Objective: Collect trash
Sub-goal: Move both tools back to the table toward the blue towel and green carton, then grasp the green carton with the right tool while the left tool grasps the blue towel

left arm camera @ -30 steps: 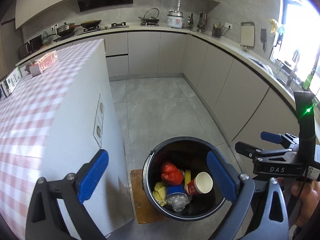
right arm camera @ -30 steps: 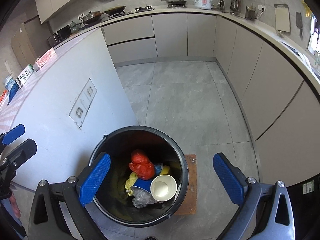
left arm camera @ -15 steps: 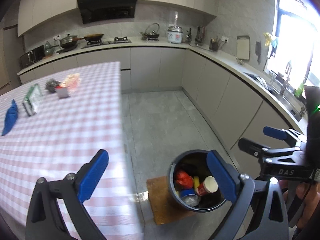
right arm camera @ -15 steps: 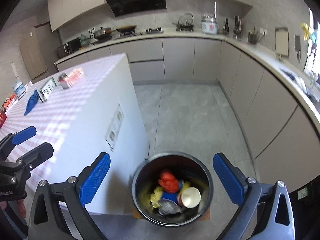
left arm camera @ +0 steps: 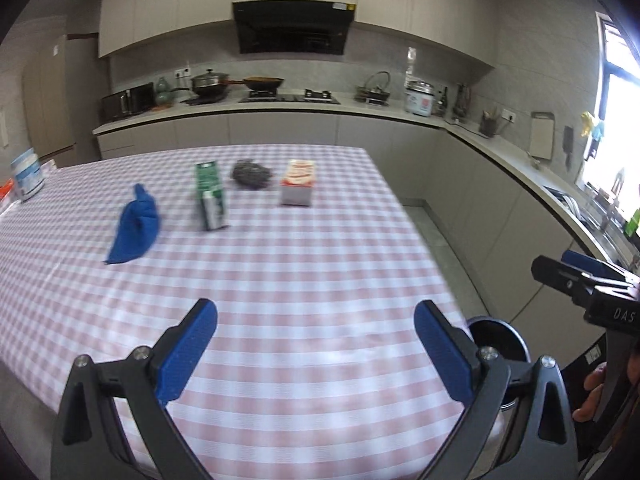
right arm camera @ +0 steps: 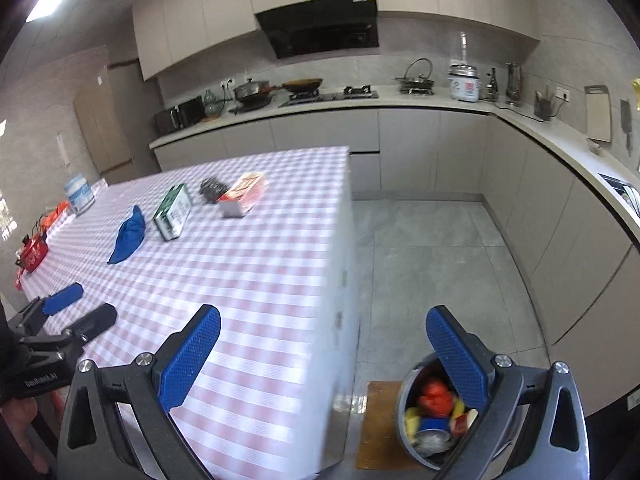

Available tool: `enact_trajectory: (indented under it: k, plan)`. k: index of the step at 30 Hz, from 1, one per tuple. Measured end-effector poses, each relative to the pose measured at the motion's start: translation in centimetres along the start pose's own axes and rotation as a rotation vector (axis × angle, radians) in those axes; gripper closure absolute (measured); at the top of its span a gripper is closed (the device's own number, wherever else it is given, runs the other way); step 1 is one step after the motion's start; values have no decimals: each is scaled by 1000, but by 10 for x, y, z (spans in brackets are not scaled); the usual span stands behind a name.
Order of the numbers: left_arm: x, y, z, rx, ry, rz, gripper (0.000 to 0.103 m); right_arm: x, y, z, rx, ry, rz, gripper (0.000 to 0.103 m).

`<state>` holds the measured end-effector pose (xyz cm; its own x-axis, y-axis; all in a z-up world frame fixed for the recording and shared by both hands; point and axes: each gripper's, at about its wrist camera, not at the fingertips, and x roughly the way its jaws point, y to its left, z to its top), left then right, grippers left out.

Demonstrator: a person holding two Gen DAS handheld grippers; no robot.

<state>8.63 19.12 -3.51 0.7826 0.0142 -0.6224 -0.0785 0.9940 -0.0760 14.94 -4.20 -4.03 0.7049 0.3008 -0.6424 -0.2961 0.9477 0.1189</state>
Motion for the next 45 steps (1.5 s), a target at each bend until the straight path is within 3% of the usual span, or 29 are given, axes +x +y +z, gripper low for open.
enact_trajectory:
  k: [6, 15, 28, 38, 45]
  plan:
    - [-3, 86, -1, -40, -3, 55, 4, 28, 73, 8, -31, 12, -54, 0]
    - [0, 180, -2, -89, 19, 114, 5, 59, 160, 18, -100, 10, -35, 0]
    - [22, 216, 12, -111, 20, 124, 11, 91, 187, 47, -112, -18, -4, 0]
    - [77, 223, 40, -113, 55, 145, 16, 160, 201, 85, -132, 3, 96, 0]
    - [103, 227, 49, -132, 68, 149, 16, 203, 207, 105, -155, 15, 114, 10]
